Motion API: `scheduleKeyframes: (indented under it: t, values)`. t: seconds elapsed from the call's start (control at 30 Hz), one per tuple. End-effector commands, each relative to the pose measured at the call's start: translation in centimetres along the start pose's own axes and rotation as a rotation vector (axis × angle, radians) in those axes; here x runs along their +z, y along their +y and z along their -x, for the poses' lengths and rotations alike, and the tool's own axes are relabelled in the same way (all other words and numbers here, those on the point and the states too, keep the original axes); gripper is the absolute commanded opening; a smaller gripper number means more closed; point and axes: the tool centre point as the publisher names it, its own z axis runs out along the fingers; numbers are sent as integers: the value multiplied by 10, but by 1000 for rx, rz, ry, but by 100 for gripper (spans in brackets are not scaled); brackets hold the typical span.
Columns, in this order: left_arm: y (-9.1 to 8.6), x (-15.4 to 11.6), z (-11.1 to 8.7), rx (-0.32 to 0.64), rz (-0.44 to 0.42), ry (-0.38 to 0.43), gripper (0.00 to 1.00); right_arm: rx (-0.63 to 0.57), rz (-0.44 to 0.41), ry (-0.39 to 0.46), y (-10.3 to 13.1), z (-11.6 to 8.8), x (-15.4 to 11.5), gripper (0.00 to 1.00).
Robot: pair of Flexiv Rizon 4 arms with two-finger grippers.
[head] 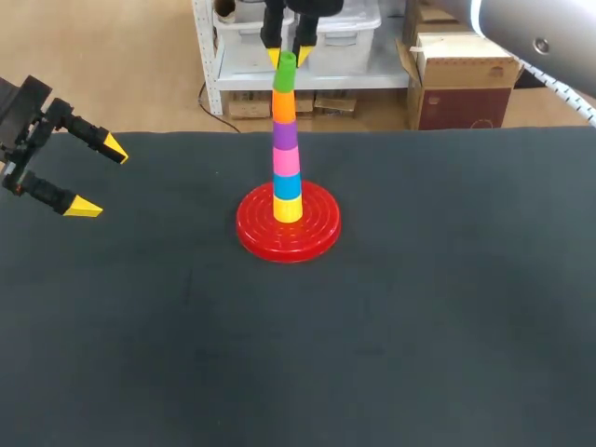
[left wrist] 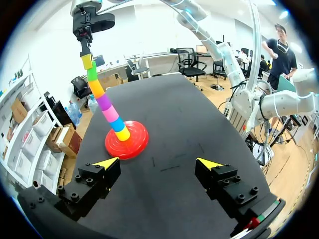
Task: Pick up and stack the cylinders on the red base in this order: pink,purple,orange,green
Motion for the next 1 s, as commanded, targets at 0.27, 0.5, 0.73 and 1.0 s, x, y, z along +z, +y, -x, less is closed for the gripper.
scheduleKeyframes:
  t: [0.27, 0.5, 0.73, 1.0]
  values:
    - [0, 0, -1, 2, 1, 0, 100, 0, 1, -384, 0, -7, 6, 0]
    - [0, 0, -1, 2, 1, 0, 100, 14, 21, -456, 2, -9, 8, 0]
    - [0, 0, -1, 2, 1, 0, 100, 36, 1, -569, 3, -16, 16, 0]
    - [0, 0, -1, 2, 1, 0, 100, 32, 64, -643, 0, -17, 4, 0]
